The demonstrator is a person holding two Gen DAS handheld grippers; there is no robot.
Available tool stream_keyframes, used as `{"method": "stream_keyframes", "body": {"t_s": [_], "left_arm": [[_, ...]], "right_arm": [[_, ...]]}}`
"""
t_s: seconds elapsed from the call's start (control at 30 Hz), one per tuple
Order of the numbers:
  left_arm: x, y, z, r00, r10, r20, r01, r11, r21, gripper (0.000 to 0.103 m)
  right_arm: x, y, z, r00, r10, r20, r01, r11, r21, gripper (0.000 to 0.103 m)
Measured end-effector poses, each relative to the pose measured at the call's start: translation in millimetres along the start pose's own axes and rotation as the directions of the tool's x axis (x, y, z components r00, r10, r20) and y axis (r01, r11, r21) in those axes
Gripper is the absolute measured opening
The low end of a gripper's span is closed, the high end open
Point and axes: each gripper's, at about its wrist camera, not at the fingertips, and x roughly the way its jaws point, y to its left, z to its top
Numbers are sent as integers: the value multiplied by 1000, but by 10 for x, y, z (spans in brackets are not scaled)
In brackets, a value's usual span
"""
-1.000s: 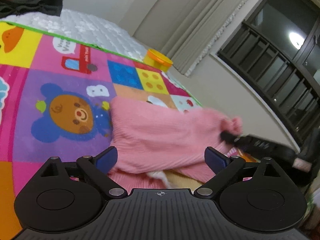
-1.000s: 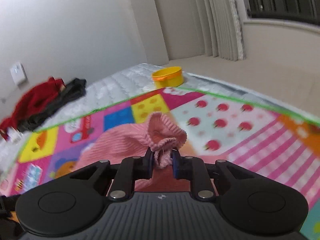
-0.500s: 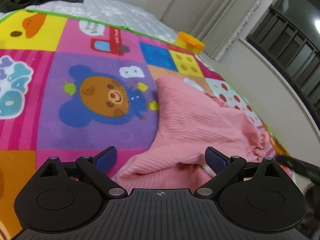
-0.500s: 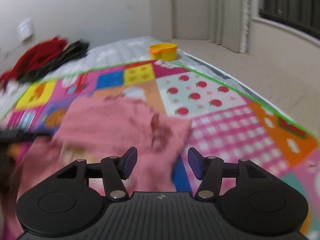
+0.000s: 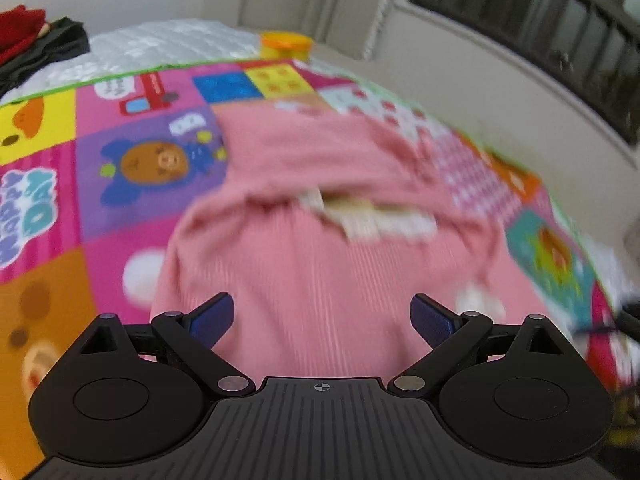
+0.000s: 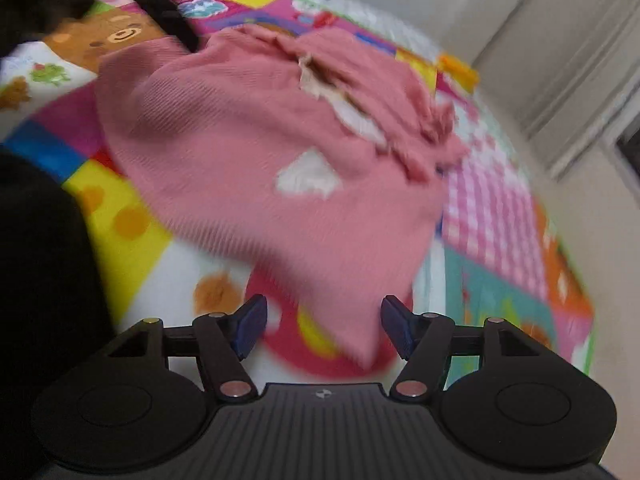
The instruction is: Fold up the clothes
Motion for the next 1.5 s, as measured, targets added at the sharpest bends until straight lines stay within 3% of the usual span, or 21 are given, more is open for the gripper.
{"method": "stream_keyframes", "body": {"t_s": [0.03, 0.07, 0.1, 0.17, 0.23, 0.37, 0.43, 0.5, 0.57, 0.63, 0.77, 0.9, 1.0, 1.1, 1.17, 1.23, 1.3, 1.43, 1.5], "left_arm": [[-87, -42, -60, 1000, -6, -17, 7, 1000, 21, 98], [-165, -77, -102, 1000, -12, -26, 13, 999, 48, 98], [-240, -110, -141, 999, -17, -34, 19, 997, 75, 98], [-370, -210, -220, 999, -11, -47, 18, 988, 153, 99], [-425, -295, -290, 999, 12, -52, -1, 976, 216, 99], [-320, -384, -380, 993, 111, -48, -92, 950, 297, 99], [-178, -362, -404, 977, 211, -41, -185, 923, 339, 99], [-71, -280, -402, 945, 328, -10, -302, 881, 364, 99], [-35, -99, -345, 906, 424, 24, -408, 854, 323, 99], [-73, 127, -245, 886, 462, 34, -456, 859, 231, 99], [-223, 531, -56, 876, 479, 56, -481, 875, 46, 99], [-284, 625, 9, 871, 483, 90, -485, 874, 9, 99], [-336, 624, 13, 868, 480, 128, -480, 876, -33, 99], [-384, 613, -17, 889, 436, 138, -418, 898, -137, 99], [-405, 548, -53, 911, 387, 144, -369, 919, -139, 99], [-453, 348, -115, 933, 312, 180, -313, 949, -22, 99], [-500, 90, -178, 952, 225, 209, -258, 954, 151, 99], [-362, -447, -310, 982, 82, 168, -149, 889, 433, 101], [-105, -603, -371, 985, 102, 139, -160, 842, 514, 101]], "right_arm": [[42, -4, 85, 1000, -9, 10, 8, 1000, 18, 45], [70, -21, 178, 1000, -12, 20, 11, 999, 44, 9], [37, -97, 291, 999, 1, 38, -5, 995, 100, 3], [-143, -334, 467, 992, 28, 119, -56, 970, 236, 3], [-373, -628, 621, 977, 49, 210, -126, 918, 375, 3], [-624, -992, 713, 957, 45, 287, -186, 854, 486, 3], [-660, -1067, 648, 960, 31, 278, -173, 847, 503, 3], [-667, -1089, 533, 966, 11, 257, -144, 850, 506, 3], [-616, -1068, 373, 975, 2, 224, -117, 858, 501, 3], [-523, -1013, 223, 984, 3, 178, -93, 862, 498, 3], [-296, -864, 5, 993, 16, 114, -70, 867, 494, 4], [-179, -763, -24, 997, 7, 83, -47, 869, 492, 12], [-224, -679, 39, 997, -31, 73, -3, 900, 437, 12], [-252, -677, 148, 994, -79, 76, 43, 917, 396, 12], [-225, -783, 211, 994, -64, 89, 18, 898, 440, 11], [-154, -914, 289, 993, -47, 110, -12, 874, 487, 7], [-58, -1031, 364, 992, -43, 123, -27, 853, 521, 7], [138, -1202, 456, 992, -40, 122, -33, 835, 549, 7], [215, -1245, 465, 993, -43, 114, -25, 844, 536, 7]]}}
